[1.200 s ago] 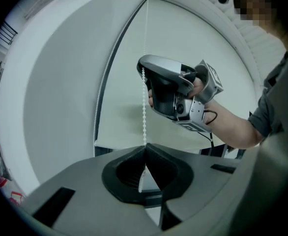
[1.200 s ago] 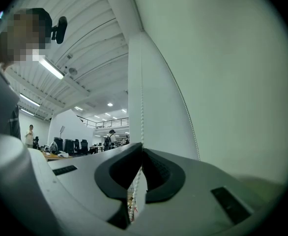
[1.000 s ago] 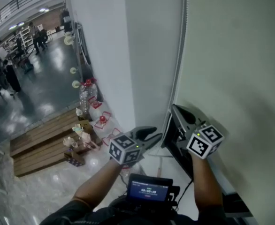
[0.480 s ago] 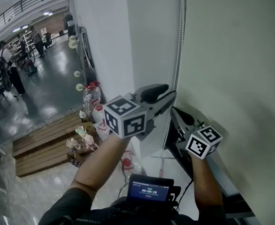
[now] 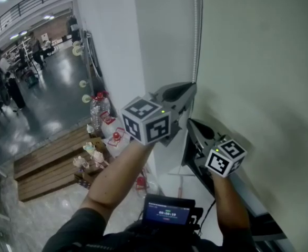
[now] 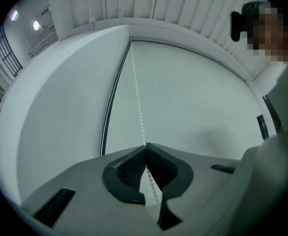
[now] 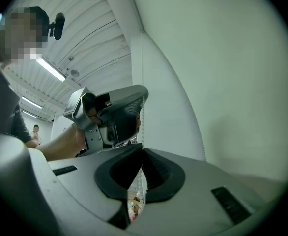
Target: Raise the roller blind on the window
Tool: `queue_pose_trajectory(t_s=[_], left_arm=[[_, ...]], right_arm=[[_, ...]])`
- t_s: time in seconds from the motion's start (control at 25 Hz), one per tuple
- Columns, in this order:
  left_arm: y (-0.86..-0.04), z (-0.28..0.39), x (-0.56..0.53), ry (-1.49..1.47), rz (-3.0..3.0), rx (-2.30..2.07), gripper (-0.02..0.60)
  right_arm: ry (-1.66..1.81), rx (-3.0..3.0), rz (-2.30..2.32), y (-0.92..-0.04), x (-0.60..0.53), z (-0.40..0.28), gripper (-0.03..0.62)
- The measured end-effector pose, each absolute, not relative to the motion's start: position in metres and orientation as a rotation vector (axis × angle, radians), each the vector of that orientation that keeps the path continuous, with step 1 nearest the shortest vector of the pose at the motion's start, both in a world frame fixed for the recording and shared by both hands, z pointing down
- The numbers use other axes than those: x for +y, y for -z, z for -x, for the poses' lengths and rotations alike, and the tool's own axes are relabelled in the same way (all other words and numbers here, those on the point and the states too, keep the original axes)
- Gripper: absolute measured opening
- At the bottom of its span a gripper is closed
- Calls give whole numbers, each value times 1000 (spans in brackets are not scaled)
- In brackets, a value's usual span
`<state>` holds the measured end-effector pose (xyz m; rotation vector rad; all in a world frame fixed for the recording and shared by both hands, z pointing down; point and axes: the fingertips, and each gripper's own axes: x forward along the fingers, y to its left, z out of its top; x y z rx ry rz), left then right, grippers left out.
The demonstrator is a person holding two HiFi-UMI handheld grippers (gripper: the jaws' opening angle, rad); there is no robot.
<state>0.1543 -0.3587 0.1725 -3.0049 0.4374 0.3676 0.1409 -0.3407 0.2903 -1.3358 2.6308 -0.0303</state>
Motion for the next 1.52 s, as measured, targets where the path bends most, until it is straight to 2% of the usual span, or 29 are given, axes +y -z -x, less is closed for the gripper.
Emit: queue_pose_trajectory(t_s=[0.36, 1.04, 1.52], left_arm=[[-184, -150, -356, -298, 2977, 448, 0], [-271, -147, -357, -175, 3054, 503, 0], [-365, -151, -350, 40, 3105, 571, 0]], right_arm=[[62, 2642, 1305, -302, -346, -133, 5], [286, 2688, 1359, -390, -347, -132, 5], [572, 2735, 1467, -481, -345, -132, 6]])
